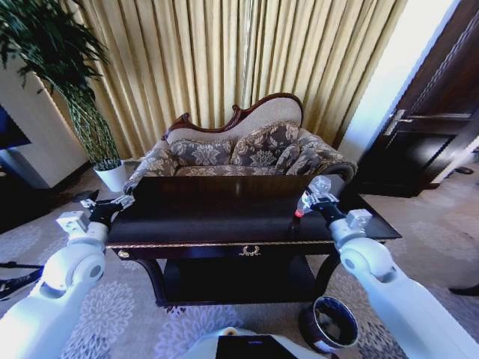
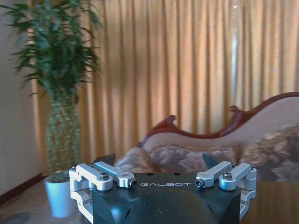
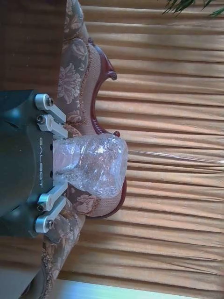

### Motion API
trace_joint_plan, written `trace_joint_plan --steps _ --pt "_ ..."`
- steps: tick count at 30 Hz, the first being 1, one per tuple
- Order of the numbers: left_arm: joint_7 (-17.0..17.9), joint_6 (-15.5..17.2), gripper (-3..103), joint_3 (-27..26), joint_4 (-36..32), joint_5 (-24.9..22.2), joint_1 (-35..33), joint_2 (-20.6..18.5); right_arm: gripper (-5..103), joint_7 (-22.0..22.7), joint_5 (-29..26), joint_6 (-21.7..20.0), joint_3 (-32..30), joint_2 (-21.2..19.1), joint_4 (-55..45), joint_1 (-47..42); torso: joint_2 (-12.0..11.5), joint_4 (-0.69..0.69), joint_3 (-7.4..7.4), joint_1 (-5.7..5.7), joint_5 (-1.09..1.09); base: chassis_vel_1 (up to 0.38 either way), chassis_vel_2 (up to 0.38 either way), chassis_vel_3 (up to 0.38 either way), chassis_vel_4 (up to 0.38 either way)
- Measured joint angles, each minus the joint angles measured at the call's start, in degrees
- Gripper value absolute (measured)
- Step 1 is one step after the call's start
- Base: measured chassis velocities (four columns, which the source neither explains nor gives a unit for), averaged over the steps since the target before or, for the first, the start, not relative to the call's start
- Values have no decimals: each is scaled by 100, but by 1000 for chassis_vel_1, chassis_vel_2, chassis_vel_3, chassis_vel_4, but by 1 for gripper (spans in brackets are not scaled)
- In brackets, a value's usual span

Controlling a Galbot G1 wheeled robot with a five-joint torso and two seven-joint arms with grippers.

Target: Move to the front of the table and place the trash on the table into the trash bin.

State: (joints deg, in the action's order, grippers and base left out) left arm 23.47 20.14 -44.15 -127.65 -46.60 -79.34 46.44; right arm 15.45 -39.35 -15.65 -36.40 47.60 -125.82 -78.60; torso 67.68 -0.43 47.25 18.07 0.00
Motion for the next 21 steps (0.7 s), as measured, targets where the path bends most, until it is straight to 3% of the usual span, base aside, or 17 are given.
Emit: trace_joint_plan --steps 2,5,12,21 --pt "-26 -7 100 16 -17 -8 1 -5 25 1 -9 -6 -32 4 -45 -48 0 0 0 0 -1 0 0 0 0" --pt "-437 -155 100 16 -100 -55 -86 -31 25 5 -58 -28 -183 36 -387 -374 0 0 0 0 0 0 0 0 0" --pt "-991 -229 100 -63 -221 83 -287 -83 25 5 -22 -46 -212 122 -748 -665 -1 0 1 1 0 0 0 0 0" --pt "-991 -226 100 -24 -293 260 -417 -69 25 4 93 -46 -241 250 -821 -849 -1 0 1 1 0 59 -53 -62 58"
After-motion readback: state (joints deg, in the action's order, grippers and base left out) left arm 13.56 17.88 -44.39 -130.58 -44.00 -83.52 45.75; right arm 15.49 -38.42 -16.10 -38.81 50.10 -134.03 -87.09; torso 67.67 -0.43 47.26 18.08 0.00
